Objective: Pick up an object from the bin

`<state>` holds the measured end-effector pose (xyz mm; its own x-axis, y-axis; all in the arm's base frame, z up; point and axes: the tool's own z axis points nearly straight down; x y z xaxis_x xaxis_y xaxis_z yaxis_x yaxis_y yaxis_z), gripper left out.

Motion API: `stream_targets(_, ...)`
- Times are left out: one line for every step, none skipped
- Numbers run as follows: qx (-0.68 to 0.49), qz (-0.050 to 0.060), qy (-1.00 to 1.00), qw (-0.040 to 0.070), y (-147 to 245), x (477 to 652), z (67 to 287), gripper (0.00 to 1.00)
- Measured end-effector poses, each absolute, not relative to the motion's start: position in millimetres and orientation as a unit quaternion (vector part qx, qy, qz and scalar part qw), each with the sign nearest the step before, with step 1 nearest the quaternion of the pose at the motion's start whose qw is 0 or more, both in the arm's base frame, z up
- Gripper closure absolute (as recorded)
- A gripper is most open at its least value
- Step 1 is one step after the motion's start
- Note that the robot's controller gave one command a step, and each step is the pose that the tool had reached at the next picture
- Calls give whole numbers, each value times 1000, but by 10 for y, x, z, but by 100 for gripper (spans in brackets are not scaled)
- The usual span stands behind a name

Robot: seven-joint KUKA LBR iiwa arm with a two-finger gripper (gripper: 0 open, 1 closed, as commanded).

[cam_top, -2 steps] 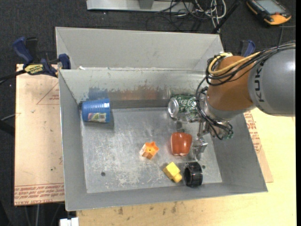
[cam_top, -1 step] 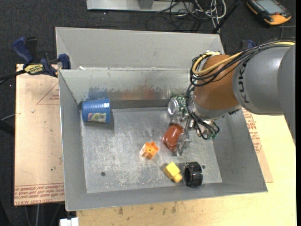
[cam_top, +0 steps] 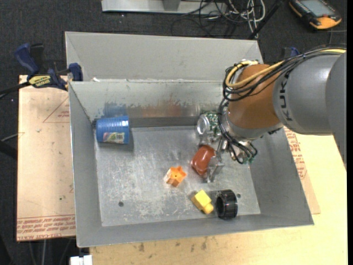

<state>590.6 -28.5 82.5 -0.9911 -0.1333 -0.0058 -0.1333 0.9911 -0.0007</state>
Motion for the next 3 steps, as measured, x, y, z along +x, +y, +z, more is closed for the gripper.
stream_targets(-70, 0, 998, 2, -218, 5805, 1983, 100)
stream_targets(-70, 0, 998, 2, -216, 5805, 1982, 100)
stream_targets(-102, 0, 995, -2, -166, 5867, 2273, 100)
